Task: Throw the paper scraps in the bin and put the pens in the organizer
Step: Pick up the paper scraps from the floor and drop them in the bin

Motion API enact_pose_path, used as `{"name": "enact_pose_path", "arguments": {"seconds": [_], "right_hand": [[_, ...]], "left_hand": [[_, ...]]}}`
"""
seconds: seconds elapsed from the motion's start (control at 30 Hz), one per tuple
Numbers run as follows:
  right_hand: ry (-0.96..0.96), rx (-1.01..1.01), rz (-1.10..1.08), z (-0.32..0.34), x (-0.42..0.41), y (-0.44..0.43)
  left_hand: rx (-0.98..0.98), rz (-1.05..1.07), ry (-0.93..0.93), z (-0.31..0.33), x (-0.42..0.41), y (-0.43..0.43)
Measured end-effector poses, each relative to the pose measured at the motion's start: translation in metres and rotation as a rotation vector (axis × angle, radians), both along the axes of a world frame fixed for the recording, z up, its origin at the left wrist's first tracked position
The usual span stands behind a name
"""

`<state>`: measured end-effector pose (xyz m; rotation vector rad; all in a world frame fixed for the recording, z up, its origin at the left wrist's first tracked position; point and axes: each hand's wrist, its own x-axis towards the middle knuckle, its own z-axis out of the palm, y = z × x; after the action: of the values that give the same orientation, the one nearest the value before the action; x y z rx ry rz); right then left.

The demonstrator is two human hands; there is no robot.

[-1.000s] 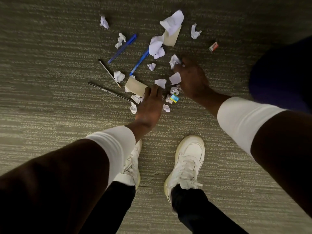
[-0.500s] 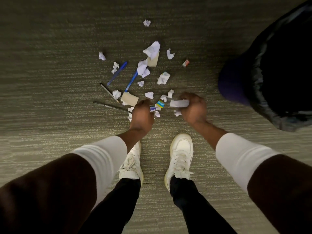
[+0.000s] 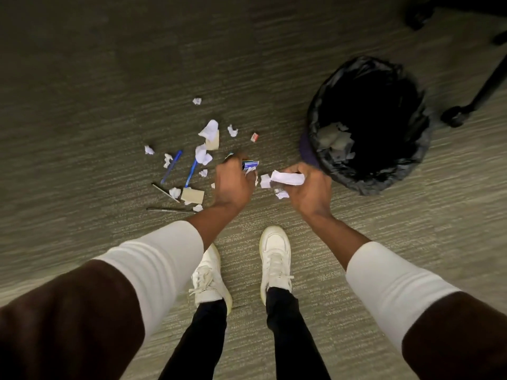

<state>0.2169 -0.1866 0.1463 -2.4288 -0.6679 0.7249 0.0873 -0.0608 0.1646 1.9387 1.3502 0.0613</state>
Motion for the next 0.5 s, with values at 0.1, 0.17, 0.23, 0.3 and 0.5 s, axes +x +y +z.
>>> {"name": "enact_pose_path", "arguments": {"seconds": [0.1, 0.17, 0.23, 0.3, 0.5], "right_hand": [[-0.013, 0.044, -0.063, 0.033, 0.023, -0.009], [0.005, 0.067, -0.155, 0.052, 0.040, -0.017], [0.019, 0.062, -0.274, 0.060, 0.056, -0.026], [0.077, 0.053, -0.427, 0.061, 0.073, -0.033], [0.498, 0.232, -0.879, 0.046, 0.121, -0.040]], "left_hand": [[-0.018, 0.005, -0.032, 0.027, 0.029, -0.006], [-0.051, 0.002, -0.061, 0.039, 0.054, -0.014], [-0.108, 0.003, -0.104, 0.047, 0.080, -0.022], [-0.174, -0.002, -0.128, 0.053, 0.108, -0.031], [-0.246, -0.051, -0.061, 0.056, 0.186, -0.059]]}}
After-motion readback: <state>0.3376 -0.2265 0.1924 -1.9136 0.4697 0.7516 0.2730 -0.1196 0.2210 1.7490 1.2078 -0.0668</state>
